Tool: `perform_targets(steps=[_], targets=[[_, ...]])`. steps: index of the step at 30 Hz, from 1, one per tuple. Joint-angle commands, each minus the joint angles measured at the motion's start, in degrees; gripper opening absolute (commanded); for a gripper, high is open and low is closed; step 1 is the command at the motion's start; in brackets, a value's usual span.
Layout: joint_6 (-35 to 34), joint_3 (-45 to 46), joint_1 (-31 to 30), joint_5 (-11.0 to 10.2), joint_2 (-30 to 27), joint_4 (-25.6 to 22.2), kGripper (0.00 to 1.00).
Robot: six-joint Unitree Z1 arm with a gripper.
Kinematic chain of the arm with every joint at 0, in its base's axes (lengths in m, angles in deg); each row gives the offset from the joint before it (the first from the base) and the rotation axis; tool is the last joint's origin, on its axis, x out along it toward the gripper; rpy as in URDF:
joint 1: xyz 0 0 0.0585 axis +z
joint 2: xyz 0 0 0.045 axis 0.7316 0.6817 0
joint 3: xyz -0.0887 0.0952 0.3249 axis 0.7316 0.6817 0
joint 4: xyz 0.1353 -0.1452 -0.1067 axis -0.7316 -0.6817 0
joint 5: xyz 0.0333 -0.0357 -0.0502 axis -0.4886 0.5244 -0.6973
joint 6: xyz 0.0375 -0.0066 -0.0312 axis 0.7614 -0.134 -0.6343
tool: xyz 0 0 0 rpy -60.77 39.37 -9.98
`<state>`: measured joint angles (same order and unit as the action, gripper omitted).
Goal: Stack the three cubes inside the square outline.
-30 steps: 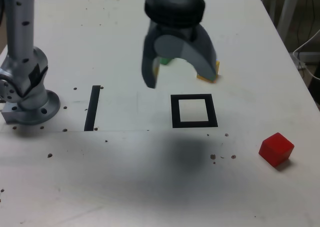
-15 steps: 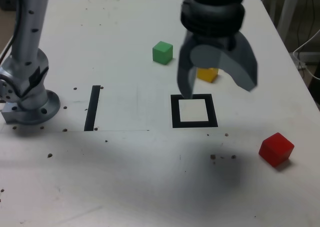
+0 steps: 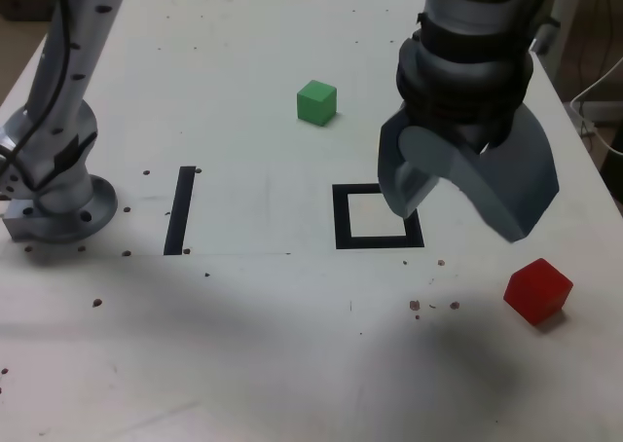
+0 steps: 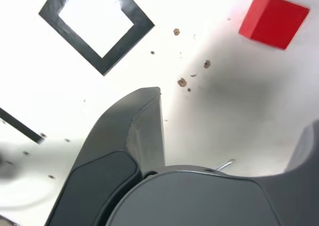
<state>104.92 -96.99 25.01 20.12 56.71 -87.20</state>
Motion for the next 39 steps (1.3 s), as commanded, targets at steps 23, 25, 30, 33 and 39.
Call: perform_targets(steps=[23, 25, 30, 33, 39], targets=[[16.02, -14.78, -1.15, -6.19, 12.09, -0.34, 0.99], [16.58, -16.28, -0.92, -6.02, 13.76, -0.73, 0.99], [17.46, -17.52, -0.37, -6.05, 16.11, -1.13, 0.99], [18.04, -17.43, 0.08, -6.62, 16.87, -1.09, 0.99], [19.12, -16.97, 1.3, -8.08, 18.32, -0.64, 0.98]])
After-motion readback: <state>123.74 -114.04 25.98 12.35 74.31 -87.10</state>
